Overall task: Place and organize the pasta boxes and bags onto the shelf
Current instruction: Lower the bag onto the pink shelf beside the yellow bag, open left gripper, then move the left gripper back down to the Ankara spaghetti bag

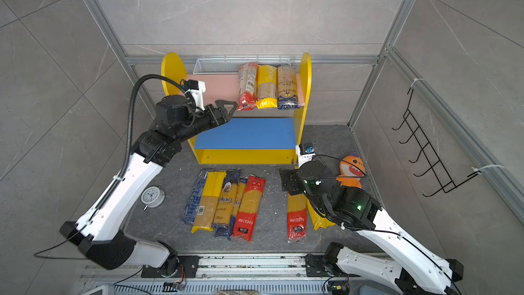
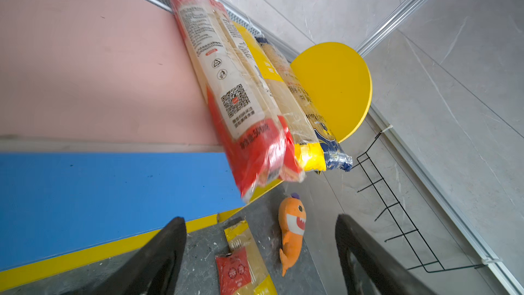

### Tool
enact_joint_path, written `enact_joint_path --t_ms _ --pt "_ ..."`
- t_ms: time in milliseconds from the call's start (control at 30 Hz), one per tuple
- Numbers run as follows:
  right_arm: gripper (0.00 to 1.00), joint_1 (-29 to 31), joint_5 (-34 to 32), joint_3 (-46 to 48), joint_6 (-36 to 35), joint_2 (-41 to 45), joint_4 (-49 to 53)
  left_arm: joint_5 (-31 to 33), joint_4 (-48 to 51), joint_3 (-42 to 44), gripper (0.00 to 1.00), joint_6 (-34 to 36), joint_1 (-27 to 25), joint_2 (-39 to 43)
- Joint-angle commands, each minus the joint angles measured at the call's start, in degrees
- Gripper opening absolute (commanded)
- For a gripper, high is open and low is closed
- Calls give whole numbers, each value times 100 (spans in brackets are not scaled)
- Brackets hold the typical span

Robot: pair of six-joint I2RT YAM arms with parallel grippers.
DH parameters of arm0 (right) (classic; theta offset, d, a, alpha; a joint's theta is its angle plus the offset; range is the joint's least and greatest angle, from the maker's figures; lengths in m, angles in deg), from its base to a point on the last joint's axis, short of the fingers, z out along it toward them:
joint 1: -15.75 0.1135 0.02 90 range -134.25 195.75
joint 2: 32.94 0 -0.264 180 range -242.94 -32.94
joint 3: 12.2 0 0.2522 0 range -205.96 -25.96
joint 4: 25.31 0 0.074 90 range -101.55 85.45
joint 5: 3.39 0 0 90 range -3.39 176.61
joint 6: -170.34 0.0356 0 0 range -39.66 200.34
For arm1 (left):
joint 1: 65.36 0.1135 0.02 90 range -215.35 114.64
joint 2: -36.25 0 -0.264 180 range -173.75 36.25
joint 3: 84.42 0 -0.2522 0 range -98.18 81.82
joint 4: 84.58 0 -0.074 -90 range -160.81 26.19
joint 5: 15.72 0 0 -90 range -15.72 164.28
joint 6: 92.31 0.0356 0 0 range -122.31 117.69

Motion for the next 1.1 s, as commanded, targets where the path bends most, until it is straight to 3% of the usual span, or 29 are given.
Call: enact_joint_path --t_ms 0,300,433,533,567,867,1067 --pt "82 -16 187 162 194 -9 105 532 -79 971 86 355 -160 908" --pt "84 -18 583 700 600 -51 -107 836 43 4506 87 -700 -209 2824" --pt "85 -11 751 888 734 -114 -234 810 -436 5779 87 -1329 -336 3279" --pt "87 -22 863 969 823 -197 -337 920 -587 6124 87 -1402 -554 3292" --pt "95 -16 903 986 841 -225 -363 972 -580 6147 87 -1379 -628 3250" --pt "96 -18 954 1414 1052 -65 -427 1554 -527 6423 88 -1526 -1452 2650" --pt "97 -15 895 1647 1108 -27 -480 1605 -764 6671 88 -1796 -1734 2167"
